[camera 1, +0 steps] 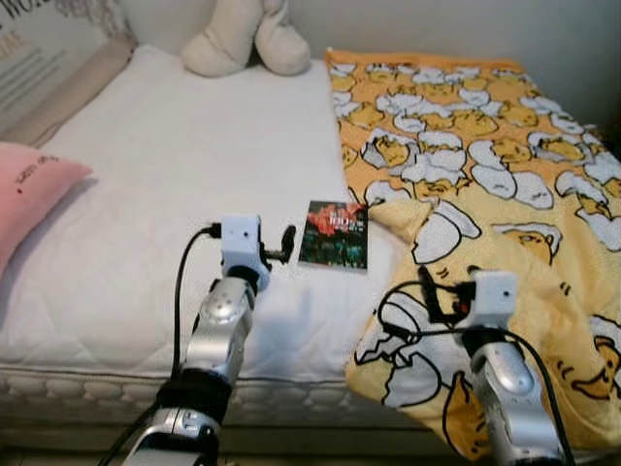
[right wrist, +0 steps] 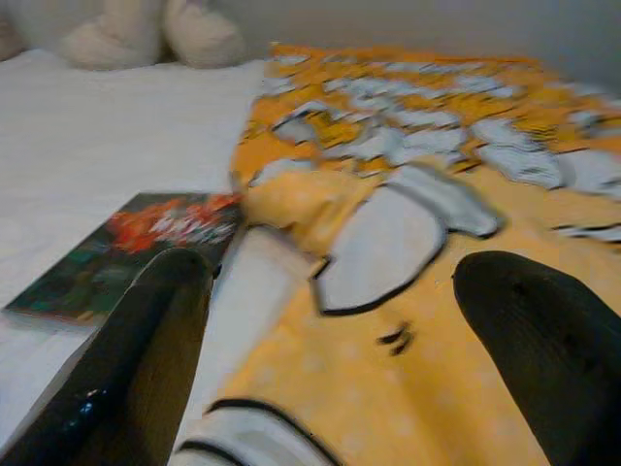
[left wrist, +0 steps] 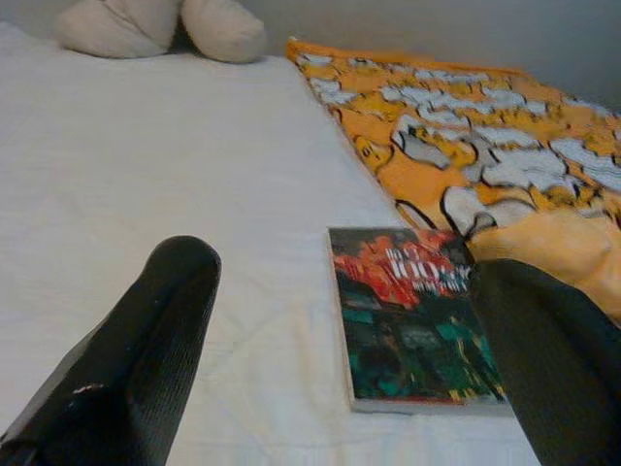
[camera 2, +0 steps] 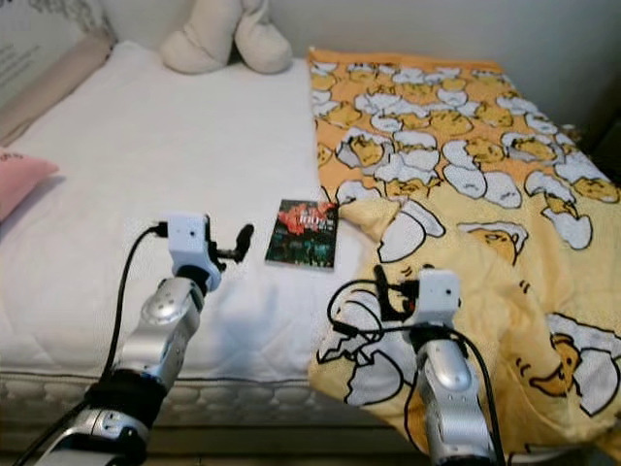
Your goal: Clean up the room
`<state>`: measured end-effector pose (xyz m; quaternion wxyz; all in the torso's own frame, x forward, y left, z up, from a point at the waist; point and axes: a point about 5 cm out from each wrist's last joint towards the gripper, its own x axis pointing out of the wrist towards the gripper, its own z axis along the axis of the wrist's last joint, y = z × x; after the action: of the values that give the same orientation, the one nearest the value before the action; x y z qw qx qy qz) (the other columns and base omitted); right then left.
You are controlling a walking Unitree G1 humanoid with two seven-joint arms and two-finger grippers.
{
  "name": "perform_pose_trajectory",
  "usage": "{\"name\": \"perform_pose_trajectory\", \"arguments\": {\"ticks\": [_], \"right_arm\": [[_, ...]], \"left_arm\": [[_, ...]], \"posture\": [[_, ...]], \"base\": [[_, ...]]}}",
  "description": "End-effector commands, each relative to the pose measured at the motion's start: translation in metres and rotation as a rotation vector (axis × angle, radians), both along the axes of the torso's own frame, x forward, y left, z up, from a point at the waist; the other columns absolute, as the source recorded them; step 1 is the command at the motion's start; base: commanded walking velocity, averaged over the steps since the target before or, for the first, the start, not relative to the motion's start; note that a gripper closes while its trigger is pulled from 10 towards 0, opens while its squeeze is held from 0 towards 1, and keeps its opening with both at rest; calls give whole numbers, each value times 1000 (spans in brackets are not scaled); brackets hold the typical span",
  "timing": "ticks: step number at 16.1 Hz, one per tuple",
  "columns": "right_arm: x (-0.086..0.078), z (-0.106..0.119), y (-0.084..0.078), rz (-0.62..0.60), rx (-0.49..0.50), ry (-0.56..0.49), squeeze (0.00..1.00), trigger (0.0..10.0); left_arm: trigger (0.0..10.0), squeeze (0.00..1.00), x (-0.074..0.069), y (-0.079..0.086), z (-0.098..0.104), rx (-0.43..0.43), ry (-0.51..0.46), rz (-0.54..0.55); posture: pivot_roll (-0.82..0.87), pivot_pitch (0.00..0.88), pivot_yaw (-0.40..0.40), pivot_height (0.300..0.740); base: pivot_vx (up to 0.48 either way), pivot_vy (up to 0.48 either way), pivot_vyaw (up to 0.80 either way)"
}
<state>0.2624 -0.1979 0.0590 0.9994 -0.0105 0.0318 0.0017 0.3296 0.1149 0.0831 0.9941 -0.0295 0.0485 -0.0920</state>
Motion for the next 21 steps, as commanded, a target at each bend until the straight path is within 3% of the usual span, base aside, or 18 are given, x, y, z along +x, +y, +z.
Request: {"name": "perform_pose_trajectory", "arguments": {"ticks": [1, 4, 7, 9, 13, 15, 21], "right_arm": [[0, 9, -12, -103, -12, -66, 0, 10000], [2, 5, -12, -185, 93, -70, 0, 10000], [4, 6, -6, -164, 78, -77, 0, 10000], [4, 7, -2, -134, 55, -80, 0, 10000], [2, 5, 0, -128, 42, -77, 0, 10000], [1, 6, 0, -113, 26, -75, 0, 10000], [4, 7, 1, -97, 29, -80, 0, 10000]], "left_arm": [[10000, 0, 5, -5, 8, 31, -36, -35], [10000, 0, 4, 1, 11, 71, -77, -25], [10000, 0, 3, 2, 8, 100, -76, -22], [10000, 0, 5, -1, 3, 74, -36, -34], [10000, 0, 6, -5, 5, 54, -43, -69], [10000, 0, 7, -10, 5, 60, -42, -102], [10000, 0, 7, -14, 8, 78, -64, -124]], "posture": [[-118, 0, -1, 740], [-118, 0, 12, 740], [-116, 0, 17, 740], [-119, 0, 19, 740], [-132, 0, 29, 740], [-132, 0, 29, 740], [-127, 0, 30, 740]], "base": [[0, 0, 0], [0, 0, 0], [0, 0, 0], [0, 0, 0], [0, 0, 0], [0, 480, 0], [0, 388, -745]]}}
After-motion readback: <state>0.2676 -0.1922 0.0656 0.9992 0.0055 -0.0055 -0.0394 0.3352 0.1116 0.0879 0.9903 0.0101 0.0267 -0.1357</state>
